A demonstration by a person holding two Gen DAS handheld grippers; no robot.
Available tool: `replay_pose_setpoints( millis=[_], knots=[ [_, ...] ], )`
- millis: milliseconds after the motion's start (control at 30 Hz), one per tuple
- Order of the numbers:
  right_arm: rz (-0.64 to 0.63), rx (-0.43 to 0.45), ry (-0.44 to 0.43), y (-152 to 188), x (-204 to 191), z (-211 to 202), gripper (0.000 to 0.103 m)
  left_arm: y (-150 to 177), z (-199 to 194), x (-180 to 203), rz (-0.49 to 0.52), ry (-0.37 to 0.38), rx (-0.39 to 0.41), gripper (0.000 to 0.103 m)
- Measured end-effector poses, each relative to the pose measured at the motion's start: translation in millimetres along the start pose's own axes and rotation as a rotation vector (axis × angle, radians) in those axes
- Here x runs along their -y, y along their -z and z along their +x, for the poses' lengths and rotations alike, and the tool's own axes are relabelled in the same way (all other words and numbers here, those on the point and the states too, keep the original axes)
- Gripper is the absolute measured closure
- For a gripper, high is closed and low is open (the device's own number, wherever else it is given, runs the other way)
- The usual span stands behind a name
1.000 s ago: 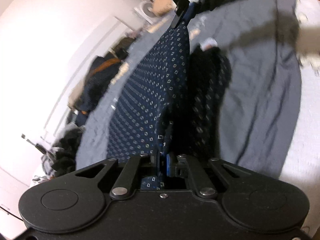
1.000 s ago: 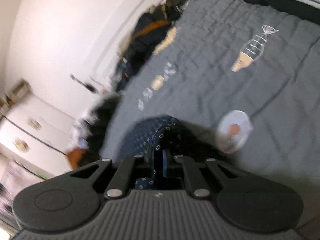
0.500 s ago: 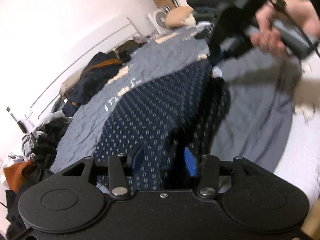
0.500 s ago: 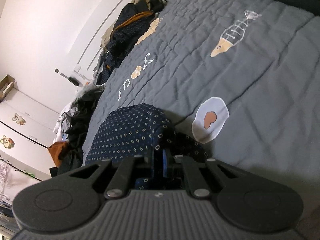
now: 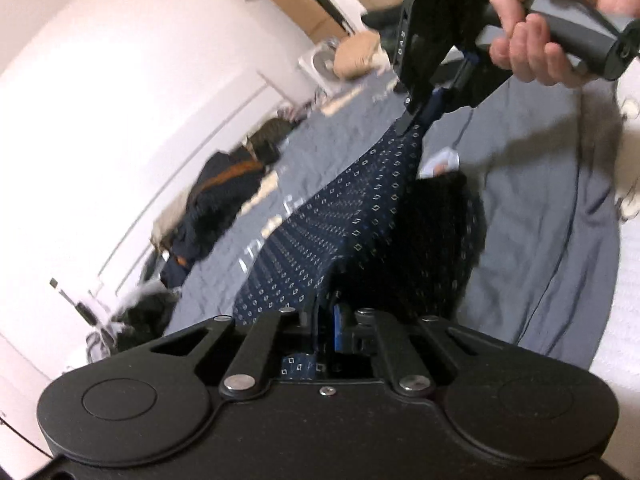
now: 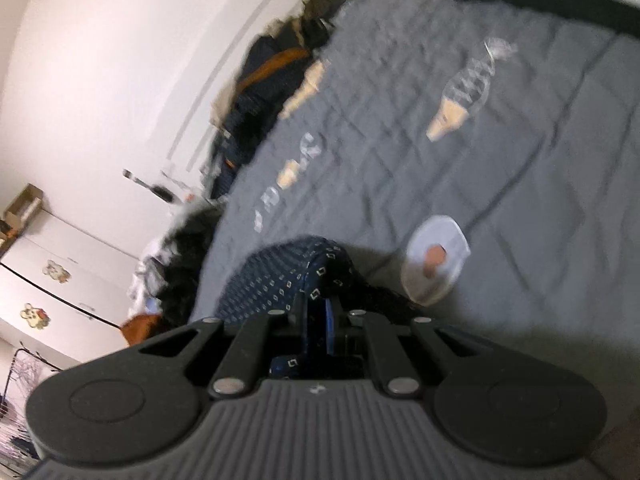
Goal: Fold clothes
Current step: 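Lay the shirt on the quilt and open the left tool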
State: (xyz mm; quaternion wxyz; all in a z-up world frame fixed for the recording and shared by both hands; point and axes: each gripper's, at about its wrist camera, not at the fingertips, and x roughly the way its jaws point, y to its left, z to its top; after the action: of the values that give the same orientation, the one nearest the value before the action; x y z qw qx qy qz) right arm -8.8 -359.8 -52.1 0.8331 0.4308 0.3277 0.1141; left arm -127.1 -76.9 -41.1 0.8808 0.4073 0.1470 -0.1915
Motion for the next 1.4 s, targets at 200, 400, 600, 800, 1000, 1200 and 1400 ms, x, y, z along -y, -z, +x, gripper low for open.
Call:
replay_pose_setpoints(
  millis=[200, 400, 600, 800, 1000, 1200, 1400],
  knots=[
    [-0.116, -0.071, 0.085, 8, -5, 12, 0.093, 14, 23, 29, 0.117, 0.094, -0.15, 0.095],
    [-0.065, -0.139, 0.122, 0, 12, 26, 0.087, 12, 17, 14, 0.005, 0.15, -0.149, 0.074],
    [-0.055, -0.097, 0.075, -22, 3, 7, 0.068, 11, 1, -31, -0.283, 0.222, -0.074, 0.054],
    [-0.056, -0.076, 0.04, -25, -4, 9, 0.059, 14, -6, -79, -0.617, 0.217, 0.025, 0.042],
    [-0.061, -0.093, 0.034, -22, -11, 23, 0.056, 32, 16, -125, -0.962, 0.247, 0.003, 0.041],
    [-0.069, -0.077, 0.009, -19, -18, 28, 0.055, 38, 56, -158, -1.177, 0.306, -0.008, 0.04],
    [-0.053, -0.058, -0.009, -22, -17, 30, 0.054, 48, 90, -148, -1.395, 0.543, 0.08, 0.04]
  ],
)
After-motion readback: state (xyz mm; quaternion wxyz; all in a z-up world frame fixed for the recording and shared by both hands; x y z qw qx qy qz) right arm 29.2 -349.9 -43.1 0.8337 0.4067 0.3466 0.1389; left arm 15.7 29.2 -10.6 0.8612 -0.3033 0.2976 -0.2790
